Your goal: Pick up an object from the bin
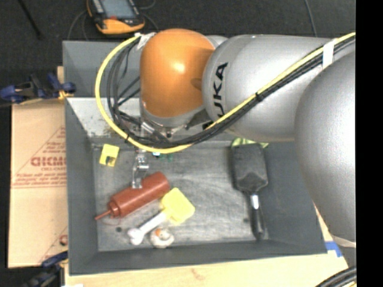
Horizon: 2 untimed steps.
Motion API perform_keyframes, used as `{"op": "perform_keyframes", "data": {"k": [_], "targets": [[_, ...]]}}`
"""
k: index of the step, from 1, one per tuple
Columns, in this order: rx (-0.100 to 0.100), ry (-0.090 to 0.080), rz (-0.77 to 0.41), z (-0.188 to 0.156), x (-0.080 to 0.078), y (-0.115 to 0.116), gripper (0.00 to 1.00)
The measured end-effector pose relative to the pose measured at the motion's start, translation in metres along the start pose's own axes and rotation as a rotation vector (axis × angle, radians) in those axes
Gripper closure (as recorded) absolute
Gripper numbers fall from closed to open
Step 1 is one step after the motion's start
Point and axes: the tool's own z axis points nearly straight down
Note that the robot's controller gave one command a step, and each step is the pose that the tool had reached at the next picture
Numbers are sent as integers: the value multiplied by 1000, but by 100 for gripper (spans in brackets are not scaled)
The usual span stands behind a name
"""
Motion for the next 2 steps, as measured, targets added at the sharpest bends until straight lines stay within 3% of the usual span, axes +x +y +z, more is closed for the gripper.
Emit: {"op": "perform_keyframes", "data": {"k": [1,2], "targets": [[-1,-8,4,-5,-2,-1,0],[0,-16,-132,13,9,2,0]]}}
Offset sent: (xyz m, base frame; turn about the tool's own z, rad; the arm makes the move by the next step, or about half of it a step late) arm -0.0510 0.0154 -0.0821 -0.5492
